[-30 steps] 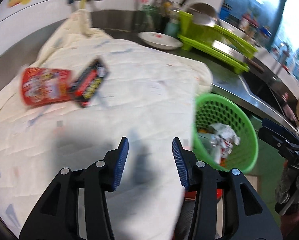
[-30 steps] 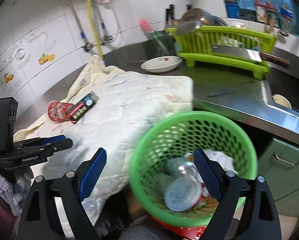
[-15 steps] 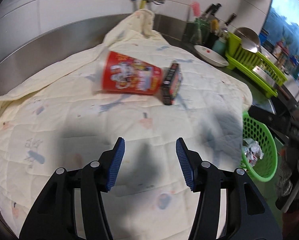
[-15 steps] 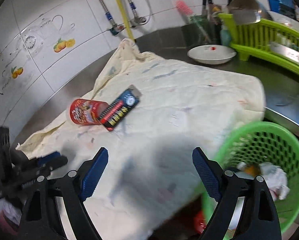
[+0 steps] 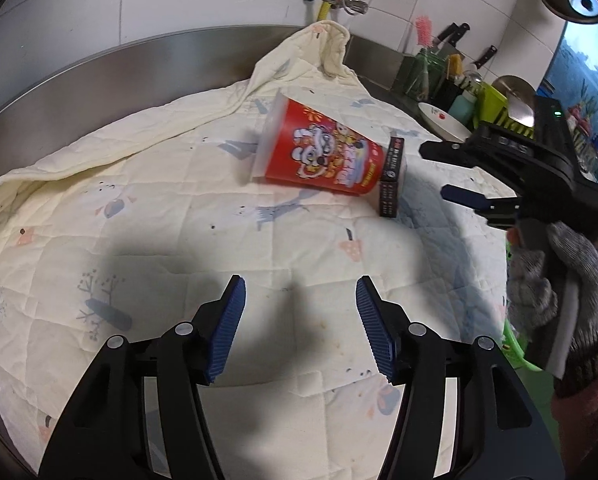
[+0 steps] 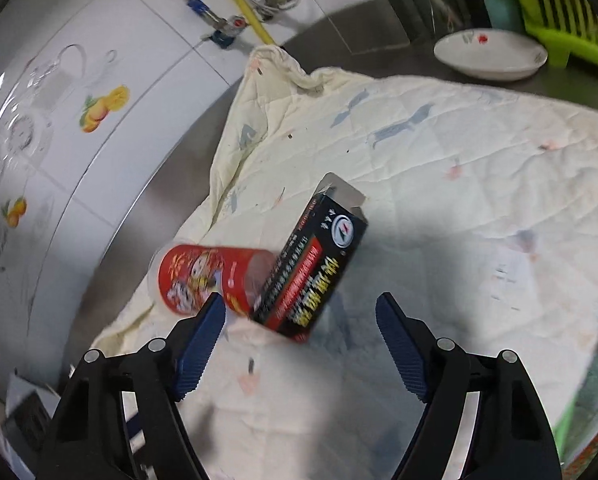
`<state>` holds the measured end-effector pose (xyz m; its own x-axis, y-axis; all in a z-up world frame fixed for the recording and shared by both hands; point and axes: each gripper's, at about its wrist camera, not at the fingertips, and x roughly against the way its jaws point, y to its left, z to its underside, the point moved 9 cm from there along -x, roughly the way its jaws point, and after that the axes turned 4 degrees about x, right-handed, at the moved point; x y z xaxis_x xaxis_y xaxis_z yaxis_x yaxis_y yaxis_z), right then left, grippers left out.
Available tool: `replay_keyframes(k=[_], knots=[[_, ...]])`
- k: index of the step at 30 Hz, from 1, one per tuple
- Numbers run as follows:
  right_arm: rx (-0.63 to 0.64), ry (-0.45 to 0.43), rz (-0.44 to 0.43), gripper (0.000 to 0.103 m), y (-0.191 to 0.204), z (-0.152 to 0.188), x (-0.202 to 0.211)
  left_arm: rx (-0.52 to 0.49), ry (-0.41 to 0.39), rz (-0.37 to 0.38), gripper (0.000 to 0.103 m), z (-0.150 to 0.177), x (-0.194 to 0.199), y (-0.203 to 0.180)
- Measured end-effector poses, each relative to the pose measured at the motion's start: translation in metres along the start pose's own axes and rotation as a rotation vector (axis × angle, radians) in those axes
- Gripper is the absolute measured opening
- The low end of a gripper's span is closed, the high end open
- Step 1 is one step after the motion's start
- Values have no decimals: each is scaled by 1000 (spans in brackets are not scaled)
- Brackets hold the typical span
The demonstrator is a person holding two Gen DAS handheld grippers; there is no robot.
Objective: Collect trash
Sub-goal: 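Grasp the black glue box with the right tool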
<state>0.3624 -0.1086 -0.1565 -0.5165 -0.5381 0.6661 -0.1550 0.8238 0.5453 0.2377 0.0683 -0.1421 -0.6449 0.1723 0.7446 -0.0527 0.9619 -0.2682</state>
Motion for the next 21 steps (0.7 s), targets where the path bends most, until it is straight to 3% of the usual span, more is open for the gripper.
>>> replay_keyframes(k=[12, 21], knots=[[-221, 37, -62, 64, -18, -11, -39, 30, 22, 13, 58, 1, -11, 12], [-286, 34, -80, 61, -23, -17, -51, 33, 35, 4, 58, 3, -17, 16]])
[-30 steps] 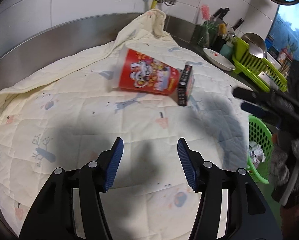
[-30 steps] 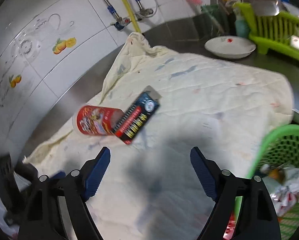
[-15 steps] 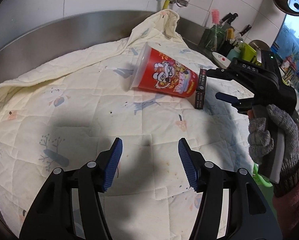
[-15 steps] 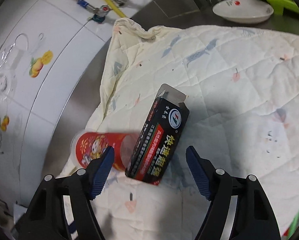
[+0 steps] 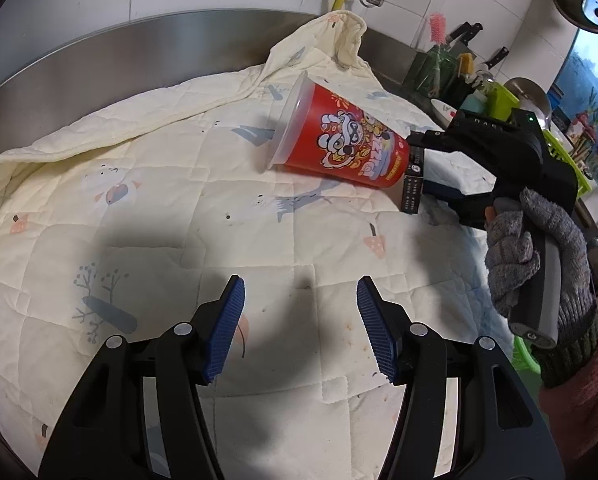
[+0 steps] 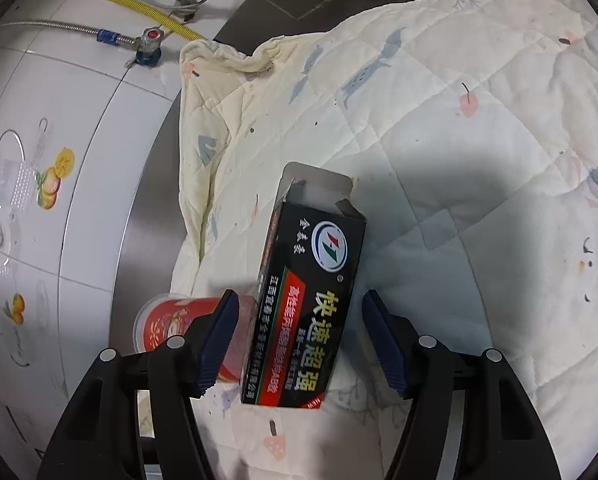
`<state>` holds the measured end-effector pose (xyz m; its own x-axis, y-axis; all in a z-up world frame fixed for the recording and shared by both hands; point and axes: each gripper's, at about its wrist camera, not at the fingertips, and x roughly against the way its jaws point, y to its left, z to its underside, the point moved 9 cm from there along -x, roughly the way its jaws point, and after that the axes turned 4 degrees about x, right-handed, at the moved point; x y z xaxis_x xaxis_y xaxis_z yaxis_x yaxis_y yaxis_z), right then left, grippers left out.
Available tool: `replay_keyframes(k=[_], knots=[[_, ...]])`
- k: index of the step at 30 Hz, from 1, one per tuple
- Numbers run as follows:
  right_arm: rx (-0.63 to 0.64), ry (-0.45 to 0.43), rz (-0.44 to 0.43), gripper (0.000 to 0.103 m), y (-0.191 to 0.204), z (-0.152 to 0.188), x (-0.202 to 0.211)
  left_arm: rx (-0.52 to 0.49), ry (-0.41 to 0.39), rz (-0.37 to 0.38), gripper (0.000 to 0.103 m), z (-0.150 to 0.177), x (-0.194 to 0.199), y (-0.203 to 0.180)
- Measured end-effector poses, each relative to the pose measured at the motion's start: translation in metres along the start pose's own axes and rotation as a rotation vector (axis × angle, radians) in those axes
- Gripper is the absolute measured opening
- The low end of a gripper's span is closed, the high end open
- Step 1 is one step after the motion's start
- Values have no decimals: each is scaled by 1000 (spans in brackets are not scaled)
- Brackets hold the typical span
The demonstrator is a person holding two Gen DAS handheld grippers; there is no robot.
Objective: Collect trash
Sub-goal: 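Grasp the black glue box with the right tool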
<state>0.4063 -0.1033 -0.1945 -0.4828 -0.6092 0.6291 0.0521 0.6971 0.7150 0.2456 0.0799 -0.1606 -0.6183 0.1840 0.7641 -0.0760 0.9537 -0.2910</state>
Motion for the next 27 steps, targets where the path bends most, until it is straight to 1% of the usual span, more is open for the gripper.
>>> replay_keyframes(k=[5, 6, 10, 13, 15, 17, 19, 24, 26, 27], knots=[[-3, -3, 3, 57, 2, -3, -6, 5, 5, 1, 58, 1, -2, 2], [-2, -3, 2, 49, 2, -3, -6, 7, 5, 2, 58, 0, -2, 2], [-14, -9, -29, 48, -1, -1, -3, 18, 1, 5, 58, -4, -1, 0], [13, -11, -38, 47, 2, 1, 6, 40, 3, 4, 61, -7, -1, -2], [42, -13, -42, 47, 5, 3, 15, 57, 3, 5, 62, -10, -2, -5], [81, -21, -45, 47, 9, 5, 28, 94, 7, 3, 70, -15, -3, -9], [116, -26, -40, 47, 12, 7, 39, 124, 14, 11, 70, -19, -7, -13], [192, -42, -58, 47, 10, 16, 73, 196, 23, -12, 71, -35, -19, -25], [227, -45, -58, 47, 6, 21, 89, 249, 24, -21, 76, -43, -25, -29], [247, -48, -51, 47, 4, 23, 96, 275, 27, -14, 76, -46, -28, -31]])
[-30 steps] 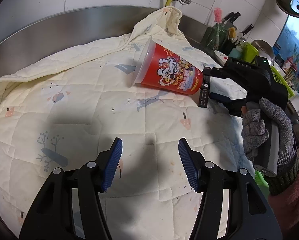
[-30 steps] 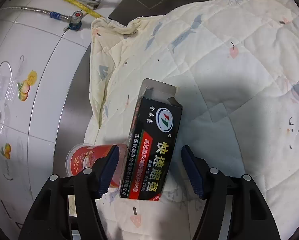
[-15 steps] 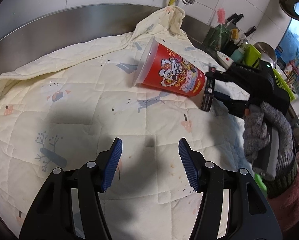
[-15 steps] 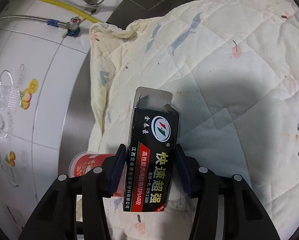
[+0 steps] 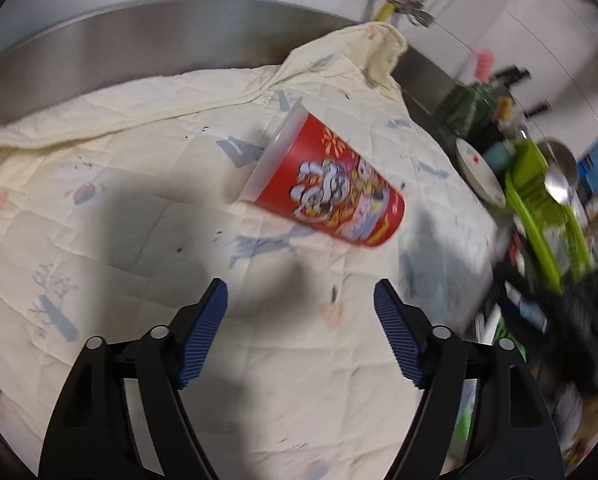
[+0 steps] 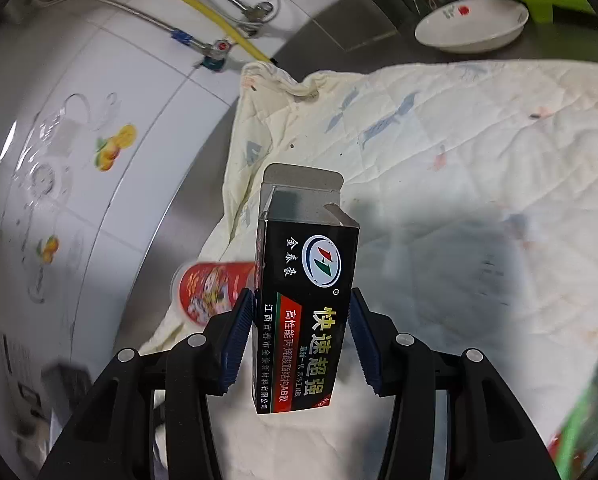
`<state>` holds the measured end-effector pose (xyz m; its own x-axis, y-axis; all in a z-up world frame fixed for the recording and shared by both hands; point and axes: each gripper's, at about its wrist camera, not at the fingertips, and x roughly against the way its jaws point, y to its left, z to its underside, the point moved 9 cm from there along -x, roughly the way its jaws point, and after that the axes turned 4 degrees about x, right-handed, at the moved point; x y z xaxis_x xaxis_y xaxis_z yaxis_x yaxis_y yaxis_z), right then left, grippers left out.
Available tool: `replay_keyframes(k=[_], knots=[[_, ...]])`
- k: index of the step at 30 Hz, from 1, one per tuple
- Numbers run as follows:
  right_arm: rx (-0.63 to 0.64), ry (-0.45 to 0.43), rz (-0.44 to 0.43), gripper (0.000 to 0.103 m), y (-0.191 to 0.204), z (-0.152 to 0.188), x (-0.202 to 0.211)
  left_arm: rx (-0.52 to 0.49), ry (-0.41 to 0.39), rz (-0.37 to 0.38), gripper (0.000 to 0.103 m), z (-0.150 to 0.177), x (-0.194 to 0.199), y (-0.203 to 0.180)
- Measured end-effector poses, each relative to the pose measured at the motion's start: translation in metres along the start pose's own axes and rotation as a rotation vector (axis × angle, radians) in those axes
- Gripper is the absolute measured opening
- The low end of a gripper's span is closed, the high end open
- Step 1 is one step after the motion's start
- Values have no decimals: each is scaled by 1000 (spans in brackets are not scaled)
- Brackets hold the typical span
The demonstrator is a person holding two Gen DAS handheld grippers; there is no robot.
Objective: Collect trash
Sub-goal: 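Grasp the black glue box with the right tool, then grasp the red printed paper cup with the left tool while the right tool holds the box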
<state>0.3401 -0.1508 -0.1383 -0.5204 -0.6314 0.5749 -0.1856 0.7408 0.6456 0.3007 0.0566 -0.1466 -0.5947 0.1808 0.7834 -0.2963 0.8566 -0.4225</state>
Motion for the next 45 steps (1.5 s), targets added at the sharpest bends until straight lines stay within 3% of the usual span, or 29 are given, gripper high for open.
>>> replay_keyframes(k=[4, 12, 20, 28, 39, 45], knots=[[74, -20, 23, 47, -8, 7, 31, 112, 13, 6, 77, -11, -13, -7], [114, -40, 27, 47, -41, 20, 73, 254, -24, -61, 78, -36, -33, -16], [151, -40, 31, 47, -63, 28, 88, 432, -23, -99, 82, -47, -56, -13], [152, -26, 16, 47, -75, 34, 90, 541, -53, -147, 86, -56, -70, -6], [124, -20, 36, 47, -94, 43, 93, 548, -46, -186, 87, -73, -93, 1], [107, -23, 58, 47, -103, 47, 96, 462, -51, -161, 78, -76, -94, -8]])
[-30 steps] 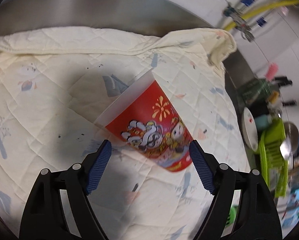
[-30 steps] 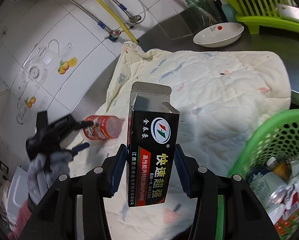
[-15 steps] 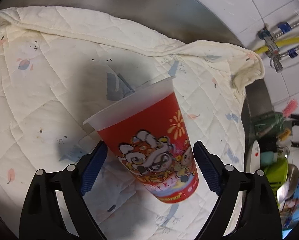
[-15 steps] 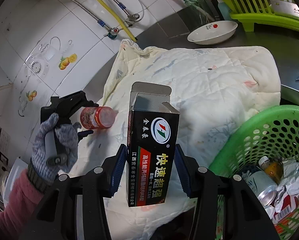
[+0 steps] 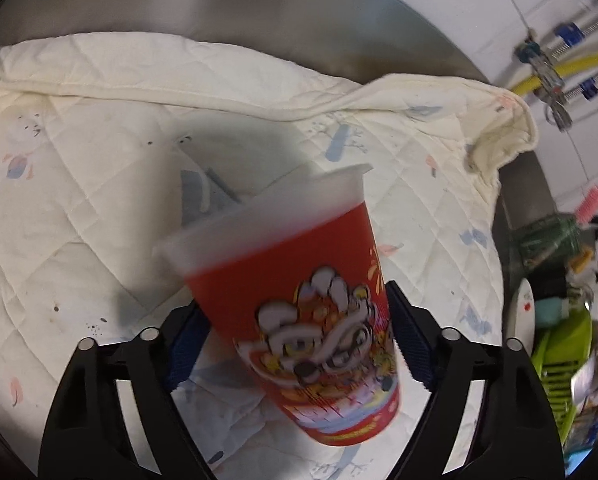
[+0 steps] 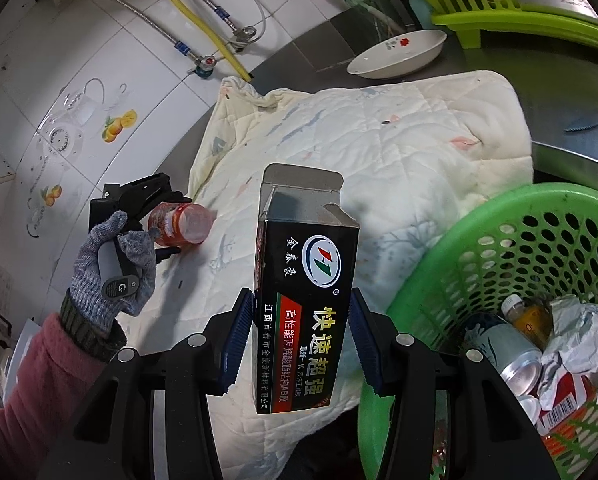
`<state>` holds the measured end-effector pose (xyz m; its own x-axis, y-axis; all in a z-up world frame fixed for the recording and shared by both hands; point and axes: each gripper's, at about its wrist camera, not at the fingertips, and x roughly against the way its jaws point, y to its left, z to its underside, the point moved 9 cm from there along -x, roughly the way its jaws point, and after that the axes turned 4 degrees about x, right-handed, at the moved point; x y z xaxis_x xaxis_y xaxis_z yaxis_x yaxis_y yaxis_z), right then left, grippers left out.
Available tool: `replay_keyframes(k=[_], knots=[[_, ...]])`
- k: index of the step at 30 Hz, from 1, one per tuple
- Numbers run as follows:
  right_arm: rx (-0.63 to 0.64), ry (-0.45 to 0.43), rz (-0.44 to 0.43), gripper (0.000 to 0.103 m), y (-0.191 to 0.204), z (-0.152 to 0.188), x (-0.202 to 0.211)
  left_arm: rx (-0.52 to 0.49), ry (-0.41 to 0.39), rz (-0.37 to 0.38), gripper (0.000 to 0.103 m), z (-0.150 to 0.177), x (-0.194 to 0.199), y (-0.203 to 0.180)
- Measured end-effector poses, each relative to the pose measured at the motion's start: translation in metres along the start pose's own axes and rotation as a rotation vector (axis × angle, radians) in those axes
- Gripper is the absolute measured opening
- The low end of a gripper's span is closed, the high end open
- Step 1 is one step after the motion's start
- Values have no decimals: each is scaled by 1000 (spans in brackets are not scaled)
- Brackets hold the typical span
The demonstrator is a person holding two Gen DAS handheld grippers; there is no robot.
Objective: Collect trash
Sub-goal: 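Grasp the red printed paper cup with the left tool while the right tool holds the box, then carry the box over the green basket with the right tool while the left tool carries the cup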
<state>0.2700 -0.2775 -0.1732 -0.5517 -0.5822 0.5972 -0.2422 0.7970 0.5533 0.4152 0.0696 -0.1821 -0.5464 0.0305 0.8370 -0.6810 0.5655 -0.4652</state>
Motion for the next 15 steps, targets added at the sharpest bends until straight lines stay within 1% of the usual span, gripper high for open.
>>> replay_keyframes(k=[2, 5, 11, 15], knots=[[-10, -6, 4, 47, -2, 2, 3, -44, -4, 9, 75, 2, 4, -2], [-22, -17, 10, 47, -3, 3, 9, -143, -9, 43, 73, 10, 15, -9], [-52, -63, 33, 47, -7, 8, 31, -305, 25, 129, 73, 36, 41, -16], [-60, -90, 71, 47, -11, 13, 50, -387, 54, 187, 73, 58, 61, -16]])
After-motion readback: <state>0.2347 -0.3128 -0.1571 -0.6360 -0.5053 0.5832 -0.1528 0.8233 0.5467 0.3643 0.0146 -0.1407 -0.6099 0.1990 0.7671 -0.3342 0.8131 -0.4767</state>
